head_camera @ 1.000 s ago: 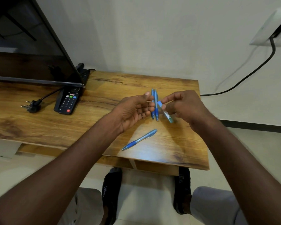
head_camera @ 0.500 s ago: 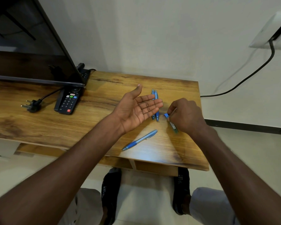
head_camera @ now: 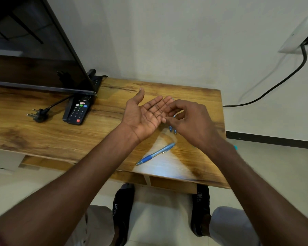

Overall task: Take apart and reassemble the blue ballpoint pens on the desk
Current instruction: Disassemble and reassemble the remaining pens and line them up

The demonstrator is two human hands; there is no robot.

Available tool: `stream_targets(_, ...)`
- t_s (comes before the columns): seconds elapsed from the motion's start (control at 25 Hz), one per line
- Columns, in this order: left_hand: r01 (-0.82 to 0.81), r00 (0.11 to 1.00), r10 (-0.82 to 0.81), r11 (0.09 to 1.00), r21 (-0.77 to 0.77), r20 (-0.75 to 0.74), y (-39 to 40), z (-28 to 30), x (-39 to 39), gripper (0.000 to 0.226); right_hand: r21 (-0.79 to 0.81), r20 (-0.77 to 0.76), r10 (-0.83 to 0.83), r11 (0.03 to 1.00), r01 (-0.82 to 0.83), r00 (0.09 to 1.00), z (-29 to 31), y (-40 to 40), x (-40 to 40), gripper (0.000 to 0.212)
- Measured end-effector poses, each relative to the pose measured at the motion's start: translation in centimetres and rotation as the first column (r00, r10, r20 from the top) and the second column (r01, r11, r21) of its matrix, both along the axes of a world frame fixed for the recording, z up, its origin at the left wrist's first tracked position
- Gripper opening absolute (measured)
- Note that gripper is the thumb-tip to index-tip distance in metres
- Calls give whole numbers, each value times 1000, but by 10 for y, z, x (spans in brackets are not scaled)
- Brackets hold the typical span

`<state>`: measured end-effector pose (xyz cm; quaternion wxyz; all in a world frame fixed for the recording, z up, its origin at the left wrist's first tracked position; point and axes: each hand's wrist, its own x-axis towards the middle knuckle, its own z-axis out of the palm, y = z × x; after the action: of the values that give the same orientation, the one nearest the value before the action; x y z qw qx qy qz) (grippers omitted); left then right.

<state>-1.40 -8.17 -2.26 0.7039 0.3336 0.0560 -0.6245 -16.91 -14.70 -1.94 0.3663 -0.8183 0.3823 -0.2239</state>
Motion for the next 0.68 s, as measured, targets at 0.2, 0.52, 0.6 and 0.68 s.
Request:
stream_targets(0.2, -8, 999, 7, 1000, -22, -33, 0, 1, -1, 67, -95, -1, -8, 995, 8, 1000, -3, 2, 2, 20)
stream_targets(0.52, 21, 1000, -21, 1000, -12, 0, -1, 1, -4, 64, -130, 39, -26, 991, 30, 999, -6, 0, 2, 11)
stream_targets(0.6, 36, 999, -36, 999, 4, 32, -1, 1, -4, 60, -121, 47, -41, 992, 46, 998, -7, 0, 2, 9)
stream_targets(0.68, 44, 995, -47, 998, 37, 91, -1, 0, -4, 53, -97, 68, -70, 992, 76, 995, -7, -2, 1, 7)
